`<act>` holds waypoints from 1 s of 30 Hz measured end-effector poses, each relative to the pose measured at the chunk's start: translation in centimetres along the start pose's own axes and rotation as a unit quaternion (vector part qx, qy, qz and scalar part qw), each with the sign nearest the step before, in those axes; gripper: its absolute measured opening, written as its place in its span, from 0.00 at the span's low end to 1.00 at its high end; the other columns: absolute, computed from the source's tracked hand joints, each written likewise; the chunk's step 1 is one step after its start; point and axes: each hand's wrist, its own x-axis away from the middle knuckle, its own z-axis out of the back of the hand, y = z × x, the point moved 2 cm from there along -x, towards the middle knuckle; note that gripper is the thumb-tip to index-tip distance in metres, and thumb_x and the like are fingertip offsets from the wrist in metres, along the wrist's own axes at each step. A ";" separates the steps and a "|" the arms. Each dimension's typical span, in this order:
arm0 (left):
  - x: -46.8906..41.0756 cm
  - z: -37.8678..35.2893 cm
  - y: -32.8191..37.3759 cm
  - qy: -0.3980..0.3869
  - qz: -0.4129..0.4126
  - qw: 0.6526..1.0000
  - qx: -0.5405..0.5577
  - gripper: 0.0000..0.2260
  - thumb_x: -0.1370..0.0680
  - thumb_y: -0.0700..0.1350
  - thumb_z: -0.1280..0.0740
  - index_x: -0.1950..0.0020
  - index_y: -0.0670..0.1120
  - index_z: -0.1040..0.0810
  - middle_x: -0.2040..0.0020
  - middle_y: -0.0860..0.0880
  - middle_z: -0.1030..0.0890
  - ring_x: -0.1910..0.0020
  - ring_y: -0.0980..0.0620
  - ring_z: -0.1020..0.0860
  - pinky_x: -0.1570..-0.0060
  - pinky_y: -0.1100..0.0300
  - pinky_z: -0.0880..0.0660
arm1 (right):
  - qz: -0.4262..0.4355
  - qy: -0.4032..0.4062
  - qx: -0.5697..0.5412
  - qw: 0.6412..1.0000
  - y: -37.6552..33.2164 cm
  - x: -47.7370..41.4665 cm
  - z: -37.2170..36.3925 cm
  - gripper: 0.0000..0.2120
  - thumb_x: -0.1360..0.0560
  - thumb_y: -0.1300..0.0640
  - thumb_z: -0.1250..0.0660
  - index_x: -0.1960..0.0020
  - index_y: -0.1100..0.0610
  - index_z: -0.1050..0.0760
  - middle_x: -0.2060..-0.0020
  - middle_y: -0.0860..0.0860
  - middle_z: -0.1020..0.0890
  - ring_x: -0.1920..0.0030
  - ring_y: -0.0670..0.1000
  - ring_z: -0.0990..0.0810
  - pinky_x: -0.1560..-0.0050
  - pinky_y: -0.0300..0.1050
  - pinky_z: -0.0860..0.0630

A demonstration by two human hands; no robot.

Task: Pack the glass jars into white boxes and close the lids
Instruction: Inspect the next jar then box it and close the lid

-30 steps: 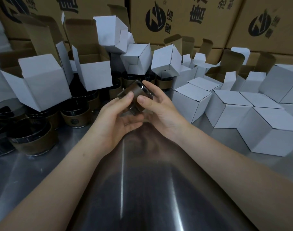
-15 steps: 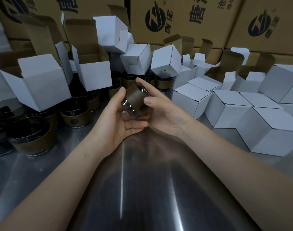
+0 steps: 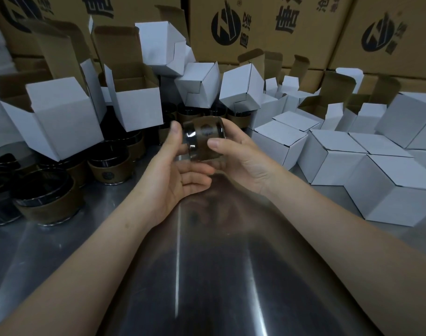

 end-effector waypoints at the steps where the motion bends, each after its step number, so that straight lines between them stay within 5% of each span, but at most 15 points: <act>1: 0.0 0.0 0.0 0.005 -0.010 1.000 -0.008 0.30 0.30 0.66 0.35 0.39 0.44 0.22 0.61 0.44 0.18 0.66 0.50 0.19 0.59 0.56 0.20 | -0.001 0.019 0.009 1.000 0.1 0.0 0.0 0.26 0.30 0.58 0.30 0.33 0.57 0.30 0.44 0.57 0.21 0.45 0.57 0.20 0.49 0.52 0.21; 5: 0.0 0.4 0.0 0.038 -0.047 0.998 -0.021 0.29 0.31 0.50 0.26 0.33 0.43 0.27 0.59 0.46 0.17 0.62 0.51 0.18 0.60 0.59 0.21 | -0.015 0.059 0.021 0.998 0.3 0.0 0.0 0.24 0.26 0.54 0.31 0.34 0.63 0.32 0.41 0.64 0.22 0.45 0.61 0.21 0.39 0.64 0.27; 11: -0.1 0.6 -0.1 0.091 -0.098 0.987 -0.088 0.31 0.36 0.51 0.25 0.34 0.46 0.26 0.54 0.47 0.17 0.57 0.51 0.17 0.55 0.56 0.21 | -0.029 0.071 0.039 0.996 0.3 0.1 -0.2 0.35 0.27 0.44 0.33 0.30 0.68 0.34 0.39 0.69 0.24 0.46 0.63 0.23 0.42 0.63 0.26; 15: -0.2 0.9 -0.1 0.115 -0.111 0.981 -0.107 0.28 0.35 0.53 0.26 0.35 0.49 0.23 0.48 0.49 0.16 0.49 0.52 0.17 0.52 0.55 0.22 | -0.030 0.042 0.044 0.998 0.6 -0.2 0.4 0.21 0.26 0.48 0.32 0.42 0.63 0.23 0.56 0.55 0.17 0.57 0.51 0.18 0.58 0.45 0.21; 20: -0.3 0.9 -0.2 0.109 -0.112 0.982 -0.107 0.25 0.28 0.48 0.27 0.32 0.49 0.25 0.41 0.48 0.18 0.41 0.47 0.19 0.41 0.45 0.23 | -0.006 0.008 0.052 0.999 0.8 -0.3 1.0 0.13 0.26 0.54 0.32 0.43 0.56 0.22 0.52 0.52 0.17 0.53 0.51 0.18 0.58 0.44 0.21; 25: -0.3 1.0 -0.1 0.145 -0.132 0.974 -0.113 0.20 0.26 0.45 0.28 0.34 0.51 0.24 0.40 0.50 0.19 0.42 0.54 0.20 0.47 0.55 0.22 | -0.017 0.013 0.074 0.997 1.3 -0.6 1.3 0.15 0.30 0.55 0.27 0.45 0.54 0.21 0.54 0.48 0.15 0.50 0.49 0.16 0.53 0.45 0.21; 30: -0.1 0.9 0.1 0.191 -0.204 0.929 -0.245 0.16 0.23 0.43 0.31 0.35 0.51 0.25 0.42 0.54 0.20 0.47 0.60 0.21 0.45 0.65 0.24 | -0.016 0.047 0.086 0.995 1.9 -0.6 1.2 0.21 0.34 0.56 0.24 0.42 0.57 0.22 0.50 0.54 0.14 0.48 0.54 0.15 0.48 0.52 0.19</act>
